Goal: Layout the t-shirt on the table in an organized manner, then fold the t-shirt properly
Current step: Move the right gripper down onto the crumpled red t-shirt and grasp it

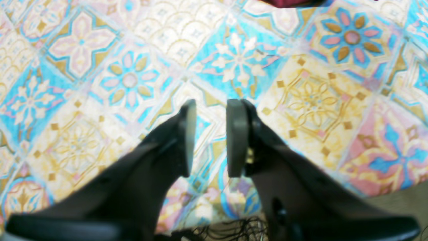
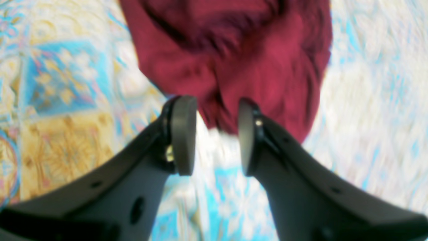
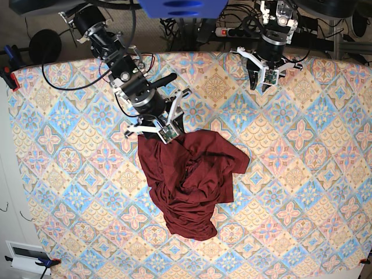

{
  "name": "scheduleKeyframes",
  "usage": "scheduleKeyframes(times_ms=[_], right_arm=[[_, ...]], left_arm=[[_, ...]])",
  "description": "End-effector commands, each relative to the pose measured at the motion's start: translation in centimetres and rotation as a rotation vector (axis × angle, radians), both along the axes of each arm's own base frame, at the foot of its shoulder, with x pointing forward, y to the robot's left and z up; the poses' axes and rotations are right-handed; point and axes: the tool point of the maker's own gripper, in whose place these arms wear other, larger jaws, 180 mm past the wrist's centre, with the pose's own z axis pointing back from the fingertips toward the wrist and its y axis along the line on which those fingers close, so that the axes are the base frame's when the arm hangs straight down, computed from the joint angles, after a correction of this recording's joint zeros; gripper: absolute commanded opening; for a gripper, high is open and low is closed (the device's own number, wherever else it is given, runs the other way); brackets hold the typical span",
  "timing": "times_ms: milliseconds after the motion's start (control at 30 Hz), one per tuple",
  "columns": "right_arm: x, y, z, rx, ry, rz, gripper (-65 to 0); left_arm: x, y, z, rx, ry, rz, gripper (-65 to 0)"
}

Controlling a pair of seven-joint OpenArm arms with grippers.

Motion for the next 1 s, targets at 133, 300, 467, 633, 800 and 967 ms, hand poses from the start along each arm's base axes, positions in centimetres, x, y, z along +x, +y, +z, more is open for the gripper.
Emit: scheduleKeyframes(times_ms=[133, 300, 467, 633, 800, 967], right_arm=[[2.0, 1.0, 1.1, -0.087, -0.086, 0.028, -36.0], [3.5, 0.1, -0.9, -0.167, -0.074, 0.010, -33.9], [4.3, -0.8, -2.6, -0.209, -0.040, -0.003, -33.9], [5.0, -0.6, -3.3, -0.216, -0.024, -0.012, -33.9], [5.2, 0.5, -4.5, -0.206, 0.013, -0.017, -33.8], [5.5, 2.1, -5.1, -0.182, 0.034, -0.015, -33.9]], left_arm=[[0.1, -0.2, 0.8, -0.009, -0.029, 0.007, -43.1], [0.0, -0.2, 0.7, -0.010, -0.028, 0.006, -42.5], [0.0, -0.2, 0.7, -0.010, -0.028, 0.006, -42.5], [0.0, -0.2, 0.7, -0.010, -0.026, 0.006, -42.5], [0.0, -0.2, 0.7, -0.010, -0.026, 0.006, -42.5], [0.0, -0.2, 0.7, -0.010, -0.026, 0.006, -42.5]])
